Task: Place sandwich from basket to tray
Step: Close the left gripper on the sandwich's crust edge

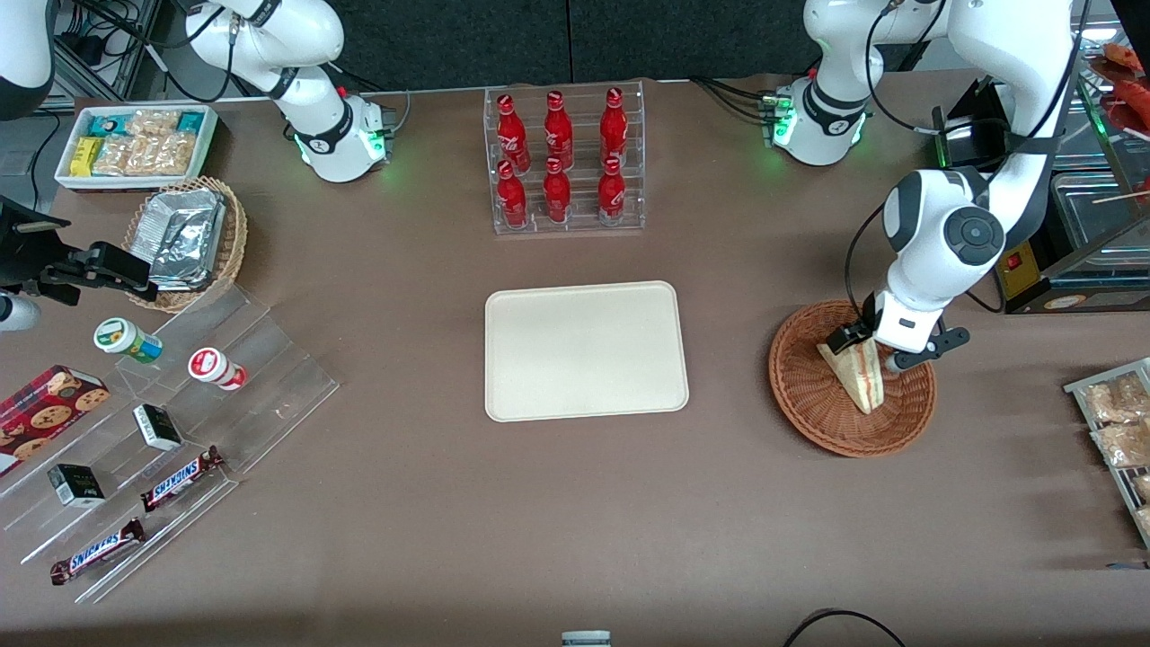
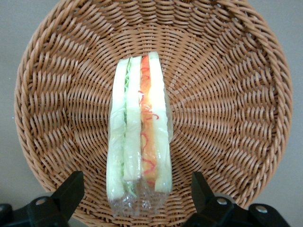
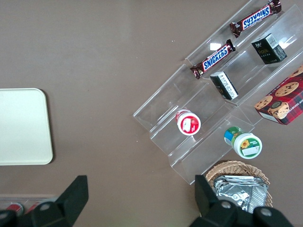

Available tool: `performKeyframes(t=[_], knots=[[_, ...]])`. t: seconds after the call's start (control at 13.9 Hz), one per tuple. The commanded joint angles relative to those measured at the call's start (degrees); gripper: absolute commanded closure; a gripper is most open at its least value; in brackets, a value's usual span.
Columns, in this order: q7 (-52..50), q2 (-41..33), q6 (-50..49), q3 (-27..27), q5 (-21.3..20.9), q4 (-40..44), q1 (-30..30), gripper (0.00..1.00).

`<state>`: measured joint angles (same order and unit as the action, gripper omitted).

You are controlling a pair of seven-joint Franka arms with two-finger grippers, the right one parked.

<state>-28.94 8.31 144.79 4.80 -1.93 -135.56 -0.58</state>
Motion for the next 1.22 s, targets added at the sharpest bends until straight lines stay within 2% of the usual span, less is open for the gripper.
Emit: performKeyframes(t=[0.0, 0.5, 0.65, 0.72, 0.79, 0.86, 0.93, 1.01, 1.15], knots=[[-1.21, 0.56, 1.72, -0.32, -0.18, -0.59, -0.65, 0.00], [-2.61, 1.89, 4.36, -0.50, -0.27, -0.24, -0.56, 0.00], [-2.44, 1.89, 4.27, -0.50, -0.27, -0.32, -0.56, 0.03], [-2.35, 1.80, 4.27, -0.58, -0.36, -0.32, -0.56, 0.11], [-2.35, 1.80, 4.27, -0.67, -0.36, -0.24, -0.56, 0.28], [-2.35, 1.97, 4.27, -0.58, -0.44, -0.15, -0.56, 0.59], [-2.35, 1.97, 4.27, -0.67, -1.31, -0.15, -0.48, 0.93], [-2.44, 1.97, 4.27, -0.67, -1.85, 0.03, -0.39, 1.00], [-2.26, 1.97, 4.27, -0.67, -2.03, 0.12, -0.39, 1.00]])
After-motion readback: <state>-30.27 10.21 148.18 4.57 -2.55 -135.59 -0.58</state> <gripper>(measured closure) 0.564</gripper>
